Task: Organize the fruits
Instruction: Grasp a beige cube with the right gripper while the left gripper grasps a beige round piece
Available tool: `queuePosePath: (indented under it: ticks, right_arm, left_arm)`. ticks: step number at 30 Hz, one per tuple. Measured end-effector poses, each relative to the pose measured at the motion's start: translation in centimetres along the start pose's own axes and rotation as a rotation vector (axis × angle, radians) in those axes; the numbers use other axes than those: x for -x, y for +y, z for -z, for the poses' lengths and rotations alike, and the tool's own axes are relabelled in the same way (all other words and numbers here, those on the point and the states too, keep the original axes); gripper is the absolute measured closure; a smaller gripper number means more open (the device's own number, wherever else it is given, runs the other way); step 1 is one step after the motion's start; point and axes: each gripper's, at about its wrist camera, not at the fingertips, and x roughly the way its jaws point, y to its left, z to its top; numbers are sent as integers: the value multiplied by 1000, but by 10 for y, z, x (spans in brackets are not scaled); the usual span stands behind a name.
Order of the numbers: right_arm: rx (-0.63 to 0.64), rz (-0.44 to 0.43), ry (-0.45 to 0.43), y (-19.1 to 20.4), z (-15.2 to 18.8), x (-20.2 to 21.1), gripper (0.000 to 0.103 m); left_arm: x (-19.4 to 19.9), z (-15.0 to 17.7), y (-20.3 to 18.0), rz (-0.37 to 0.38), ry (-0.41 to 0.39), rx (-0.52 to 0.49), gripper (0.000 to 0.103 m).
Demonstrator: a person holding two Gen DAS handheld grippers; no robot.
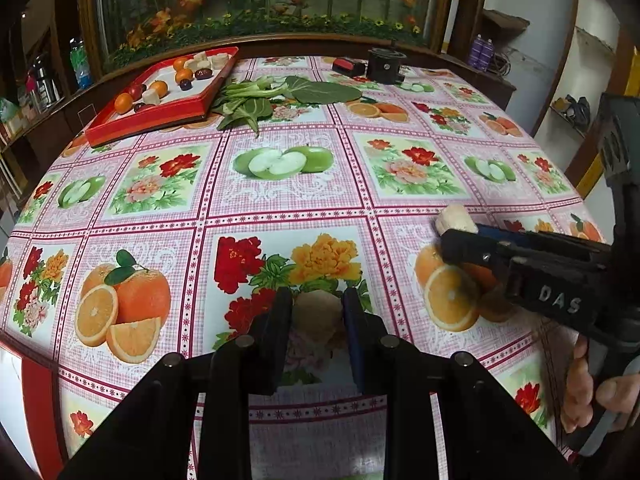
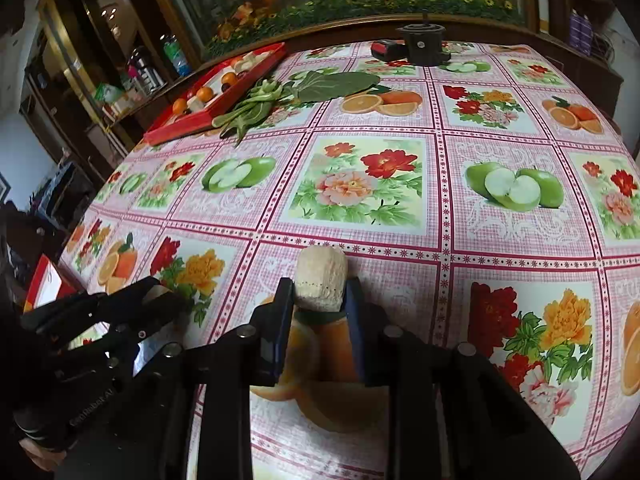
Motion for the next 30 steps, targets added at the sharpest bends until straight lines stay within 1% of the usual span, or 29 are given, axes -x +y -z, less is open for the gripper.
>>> queuePosePath:
  ticks: [6, 7, 8, 9, 10, 11, 12, 13, 15, 16, 18, 19, 20, 21, 22, 24, 25, 27, 30]
  right_arm:
    - [2, -5, 5, -1, -1, -1, 73]
    - [4, -4, 5, 0, -2, -1, 68]
    - [3, -8, 5, 0, -2, 0, 57]
    - [3, -8, 5, 1, -2, 0, 51]
    - [2, -2, 4, 2, -2, 0, 39]
    - [1, 12, -1, 1, -2, 1, 34]
    - [0, 32, -15, 1, -2, 2, 34]
    - [-6, 40, -27, -1, -2, 3, 34]
    - [-29, 19, -42, -5, -3, 6, 34]
    - [-36, 6, -46, -5, -3, 6, 34]
    - [-22, 26, -37, -3, -3, 3, 44]
    - [-16, 34, -24, -2, -2, 0, 51]
    - [-5, 52, -34, 0, -1, 1, 57]
    - [-4, 51, -30, 0, -1, 0, 65]
    - [-9, 46, -24, -1, -1, -2, 74]
    - [-10, 50, -25, -1, -1, -2, 74]
    - [-6, 52, -25, 0, -1, -2, 74]
    - [-7, 53, -25, -1, -1, -2, 74]
    - [-7, 53, -26, 0, -1, -1, 74]
  left_arm:
    - [-2, 0, 1, -13, -4, -10, 77]
    - [-2, 0, 2, -8, -4, -11, 77]
    - [-1, 1, 3, -1, -3, -12, 76]
    - [0, 2, 5, 4, -1, -14, 72]
    - [1, 3, 6, 7, 2, -20, 67]
    - [2, 4, 7, 2, 4, -23, 64]
    - [3, 5, 8, -2, 6, -24, 61]
    - [4, 6, 9, 0, 8, -23, 60]
    - [5, 7, 11, 9, 12, -15, 58]
    - [5, 7, 12, 9, 14, -13, 55]
    - [5, 8, 11, 2, 17, -26, 51]
    - [5, 9, 10, -6, 16, -31, 51]
    - [5, 8, 10, -10, 14, -32, 51]
    - [4, 8, 9, -8, 11, -35, 51]
    - [3, 7, 7, -11, 12, -42, 52]
    - [2, 7, 4, -30, 3, -62, 58]
    - [2, 7, 2, -25, -1, -71, 64]
    - [2, 8, -1, -14, -4, -81, 71]
    - [3, 9, -3, -10, -11, -90, 79]
